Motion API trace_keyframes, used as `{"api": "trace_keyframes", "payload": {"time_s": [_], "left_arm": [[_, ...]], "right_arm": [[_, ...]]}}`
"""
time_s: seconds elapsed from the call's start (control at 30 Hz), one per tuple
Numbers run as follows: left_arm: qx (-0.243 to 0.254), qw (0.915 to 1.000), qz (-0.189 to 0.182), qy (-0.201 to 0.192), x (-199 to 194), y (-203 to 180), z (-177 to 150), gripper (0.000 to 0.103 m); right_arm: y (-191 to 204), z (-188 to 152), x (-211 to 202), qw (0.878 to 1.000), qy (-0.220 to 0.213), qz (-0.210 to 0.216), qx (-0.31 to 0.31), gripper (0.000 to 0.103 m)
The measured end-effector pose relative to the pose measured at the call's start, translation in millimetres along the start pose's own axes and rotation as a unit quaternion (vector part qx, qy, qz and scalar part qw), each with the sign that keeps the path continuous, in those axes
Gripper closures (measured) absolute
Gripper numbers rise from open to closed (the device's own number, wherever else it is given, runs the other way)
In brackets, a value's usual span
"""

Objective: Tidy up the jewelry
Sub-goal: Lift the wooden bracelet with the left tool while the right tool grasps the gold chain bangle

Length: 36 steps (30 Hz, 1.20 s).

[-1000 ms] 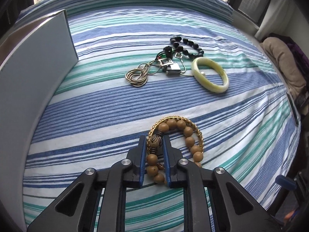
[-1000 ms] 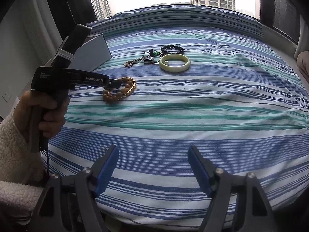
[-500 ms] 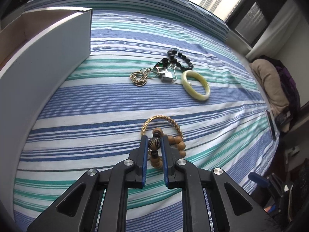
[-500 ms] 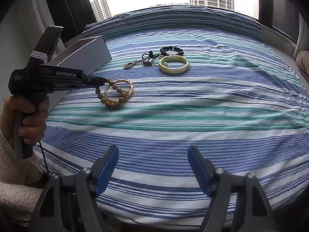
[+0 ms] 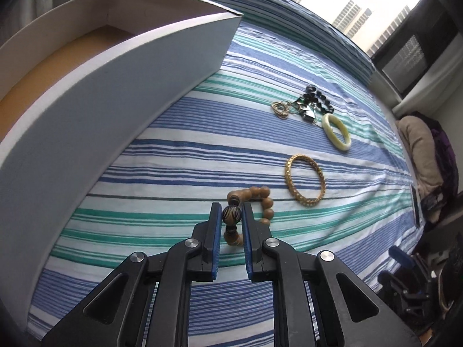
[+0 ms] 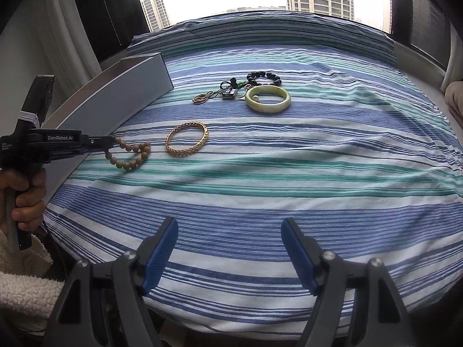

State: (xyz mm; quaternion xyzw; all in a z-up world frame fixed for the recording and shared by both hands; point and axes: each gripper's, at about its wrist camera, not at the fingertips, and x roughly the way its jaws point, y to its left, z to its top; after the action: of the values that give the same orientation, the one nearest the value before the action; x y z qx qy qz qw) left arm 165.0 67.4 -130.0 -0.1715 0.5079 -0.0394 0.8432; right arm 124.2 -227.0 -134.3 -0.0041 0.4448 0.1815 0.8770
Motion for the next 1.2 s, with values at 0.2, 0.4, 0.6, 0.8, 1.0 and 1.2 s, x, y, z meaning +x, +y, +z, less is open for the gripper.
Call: {"api": "trace_keyframes", "payload": {"time_s": [0.2,0.4,0.6,0.8,1.0,1.2], "left_arm": [[-0.02,0.9998,0.007,-0.005,-6,24,-9,0.061],[-0.005,0.9999,0.015,0.0,-1,22,-17,0.061],[0.019,0.9987,0.046,-0.008,13,9,-9,0.061],[0.082,0.9909,0.106,0.005,30,-17,-12,0.064],[0.081,0.9907,0.109,0.009,29,-14,-12,0.091],[0.037,0.9959,0.082,0.006,17,-1,-18,0.092]], "right_arm": [[10,-2,-4,1.0,-0.003,0.002,-0.017,0.028],[12,-4,-3,1.0,0.004,0.001,-0.016,0.028],[25,-5,-5,0.999,0.001,0.005,-0.034,0.028],[22,-5,-6,1.0,0.002,0.005,-0.029,0.028],[16,31,2,0.999,-0.005,0.022,-0.044,0.028],[52,74,55,0.985,0.026,0.095,-0.141,0.031]]}}
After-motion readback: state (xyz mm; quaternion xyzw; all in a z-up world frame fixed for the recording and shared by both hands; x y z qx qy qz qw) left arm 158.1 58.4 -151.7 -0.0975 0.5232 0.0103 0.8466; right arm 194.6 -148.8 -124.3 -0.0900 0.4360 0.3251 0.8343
